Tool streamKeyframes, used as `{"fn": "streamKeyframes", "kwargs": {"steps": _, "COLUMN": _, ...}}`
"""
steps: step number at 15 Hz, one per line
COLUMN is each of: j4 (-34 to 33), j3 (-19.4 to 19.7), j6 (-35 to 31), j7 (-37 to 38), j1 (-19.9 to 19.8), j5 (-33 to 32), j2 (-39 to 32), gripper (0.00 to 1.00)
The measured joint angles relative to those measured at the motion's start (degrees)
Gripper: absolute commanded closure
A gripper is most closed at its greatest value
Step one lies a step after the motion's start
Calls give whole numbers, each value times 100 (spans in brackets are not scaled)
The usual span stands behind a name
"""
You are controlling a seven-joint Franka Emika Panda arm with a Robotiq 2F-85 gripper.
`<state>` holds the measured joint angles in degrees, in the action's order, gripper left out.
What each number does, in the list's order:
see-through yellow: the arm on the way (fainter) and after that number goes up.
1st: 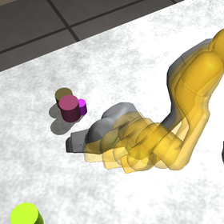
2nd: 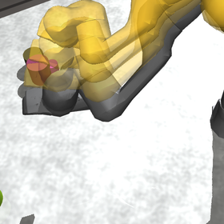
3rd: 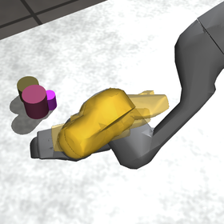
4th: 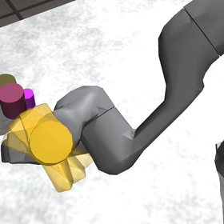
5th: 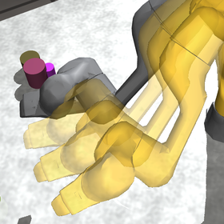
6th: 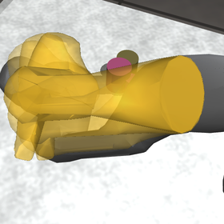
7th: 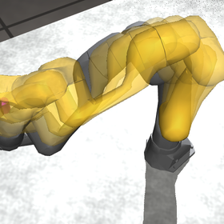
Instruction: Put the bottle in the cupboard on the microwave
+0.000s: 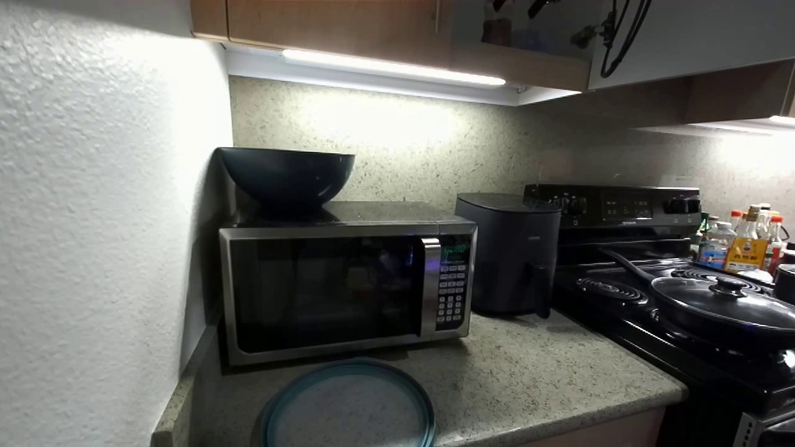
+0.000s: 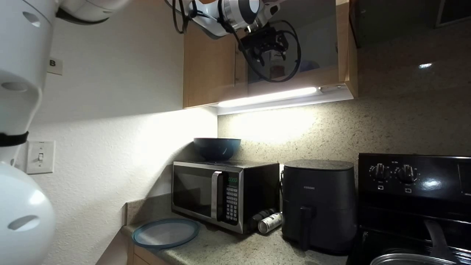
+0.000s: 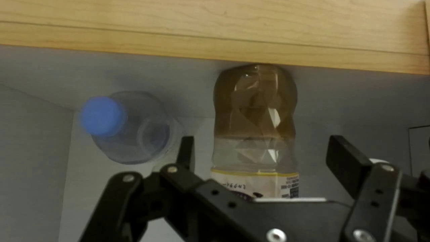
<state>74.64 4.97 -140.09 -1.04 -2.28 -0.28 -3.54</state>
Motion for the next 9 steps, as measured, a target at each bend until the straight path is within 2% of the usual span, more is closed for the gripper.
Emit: {"fn": "streamKeyframes", "kwargs": {"steps": 9, "j4": -141, "j3": -48, "j6": -460, "j7": -1216, "j1": 11, "j5": 750, "j2": -230, "gripper": 0}}
